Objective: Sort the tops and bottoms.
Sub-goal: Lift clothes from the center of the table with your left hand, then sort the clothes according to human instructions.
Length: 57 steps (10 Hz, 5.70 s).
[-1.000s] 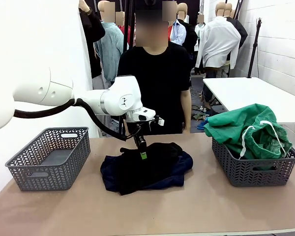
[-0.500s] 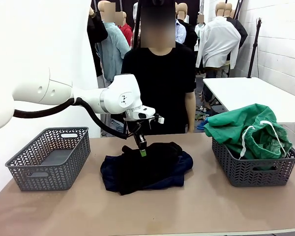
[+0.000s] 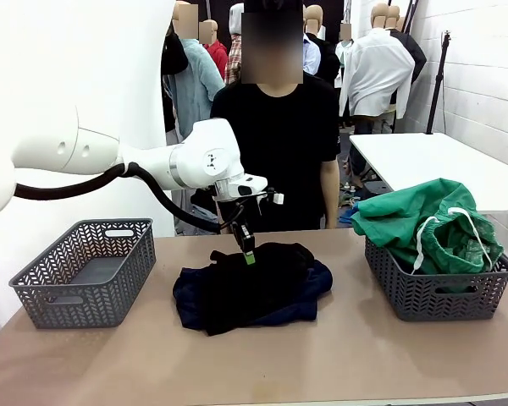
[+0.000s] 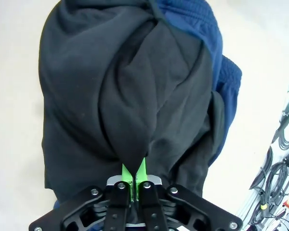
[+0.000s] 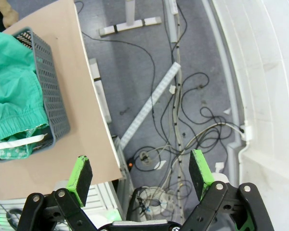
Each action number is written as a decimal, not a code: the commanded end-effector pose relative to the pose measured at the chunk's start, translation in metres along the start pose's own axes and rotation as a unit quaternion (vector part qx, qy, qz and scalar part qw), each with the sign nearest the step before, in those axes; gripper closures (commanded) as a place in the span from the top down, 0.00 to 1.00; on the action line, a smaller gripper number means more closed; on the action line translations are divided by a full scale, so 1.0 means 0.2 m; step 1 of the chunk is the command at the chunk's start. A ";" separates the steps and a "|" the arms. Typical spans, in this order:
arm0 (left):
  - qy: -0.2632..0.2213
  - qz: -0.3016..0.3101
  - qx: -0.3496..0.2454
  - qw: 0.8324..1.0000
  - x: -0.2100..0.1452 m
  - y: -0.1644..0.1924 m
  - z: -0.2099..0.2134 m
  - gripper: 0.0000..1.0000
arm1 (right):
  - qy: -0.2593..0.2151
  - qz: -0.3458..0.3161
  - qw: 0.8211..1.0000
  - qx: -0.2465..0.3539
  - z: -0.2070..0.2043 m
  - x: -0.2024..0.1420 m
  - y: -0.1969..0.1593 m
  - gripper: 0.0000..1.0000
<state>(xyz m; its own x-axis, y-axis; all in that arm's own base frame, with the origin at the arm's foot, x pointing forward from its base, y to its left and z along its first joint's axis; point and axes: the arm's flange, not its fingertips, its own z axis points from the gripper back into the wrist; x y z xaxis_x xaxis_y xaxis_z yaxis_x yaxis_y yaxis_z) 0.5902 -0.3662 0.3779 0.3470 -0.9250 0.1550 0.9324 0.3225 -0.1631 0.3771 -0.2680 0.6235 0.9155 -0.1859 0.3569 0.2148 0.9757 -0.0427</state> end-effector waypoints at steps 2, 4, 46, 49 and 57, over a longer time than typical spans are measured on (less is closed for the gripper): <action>-0.018 -0.020 -0.042 0.999 -0.04 -0.05 0.10 0.00 | 0.004 0.006 1.000 -0.004 -0.01 -0.02 0.00 1.00; -0.031 -0.022 -0.039 0.999 -0.03 -0.09 0.20 0.00 | 0.004 0.006 1.000 -0.004 -0.01 -0.02 0.00 1.00; -0.218 -0.025 0.223 0.950 -0.04 -1.31 2.20 0.00 | 0.004 0.006 1.000 -0.004 -0.01 -0.02 0.00 1.00; -0.218 -0.025 0.223 0.950 -0.04 -1.31 2.20 0.00 | 0.004 0.006 1.000 -0.004 -0.01 -0.02 0.00 1.00; -0.317 -0.054 0.215 0.922 0.29 -1.34 2.25 0.00 | 0.004 0.006 1.000 -0.004 -0.01 -0.02 0.00 1.00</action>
<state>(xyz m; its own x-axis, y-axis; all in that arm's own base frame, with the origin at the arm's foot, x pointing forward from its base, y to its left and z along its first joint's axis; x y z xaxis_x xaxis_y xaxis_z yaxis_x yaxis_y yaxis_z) 0.3934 -0.3904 0.8447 0.1519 -0.7594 0.6327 0.8775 0.3981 0.2672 0.3772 -0.2678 0.6237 0.9156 -0.1856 0.3567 0.2146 0.9758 -0.0431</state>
